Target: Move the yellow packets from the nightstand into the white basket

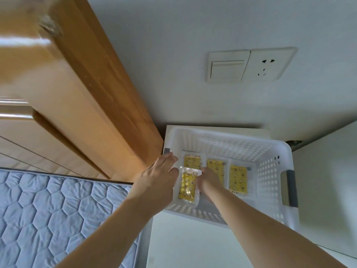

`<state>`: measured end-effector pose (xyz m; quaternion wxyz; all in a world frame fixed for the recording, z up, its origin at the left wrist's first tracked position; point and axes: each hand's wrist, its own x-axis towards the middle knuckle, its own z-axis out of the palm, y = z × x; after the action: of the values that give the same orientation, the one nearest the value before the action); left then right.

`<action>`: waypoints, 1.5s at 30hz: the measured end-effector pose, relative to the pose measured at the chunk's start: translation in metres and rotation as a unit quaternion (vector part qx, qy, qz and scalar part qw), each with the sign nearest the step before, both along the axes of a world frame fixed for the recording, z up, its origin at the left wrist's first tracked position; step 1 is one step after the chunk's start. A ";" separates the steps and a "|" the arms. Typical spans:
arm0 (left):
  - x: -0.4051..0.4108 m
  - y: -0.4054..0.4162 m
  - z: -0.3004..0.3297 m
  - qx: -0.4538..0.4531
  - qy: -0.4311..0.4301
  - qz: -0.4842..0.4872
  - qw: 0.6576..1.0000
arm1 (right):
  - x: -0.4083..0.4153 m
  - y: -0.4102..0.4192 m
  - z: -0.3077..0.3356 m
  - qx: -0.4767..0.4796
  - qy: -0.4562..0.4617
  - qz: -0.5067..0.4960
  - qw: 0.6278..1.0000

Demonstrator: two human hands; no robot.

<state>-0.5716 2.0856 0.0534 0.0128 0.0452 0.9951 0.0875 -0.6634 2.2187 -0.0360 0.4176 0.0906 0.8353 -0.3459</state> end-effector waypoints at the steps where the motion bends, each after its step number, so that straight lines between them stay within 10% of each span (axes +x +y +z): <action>1: 0.000 0.000 0.000 0.003 0.002 0.000 1.000 | 0.000 0.001 -0.001 0.005 0.007 0.001 1.000; 11: -0.001 0.010 0.013 0.013 -0.051 0.038 0.998 | 0.007 0.012 0.031 0.049 0.087 0.079 0.992; 27: 0.052 0.035 0.236 -0.002 0.063 0.223 0.973 | 0.062 0.050 0.331 -0.045 0.362 0.289 0.885; 45: 0.393 0.027 0.429 -0.146 0.148 0.596 0.776 | 0.294 -0.066 0.514 -0.289 0.420 0.564 0.650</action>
<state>-0.1786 2.1128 0.4821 -0.1831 -0.5467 0.8135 -0.0763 -0.3690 2.1523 0.4784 0.1420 -0.6778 0.6693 -0.2692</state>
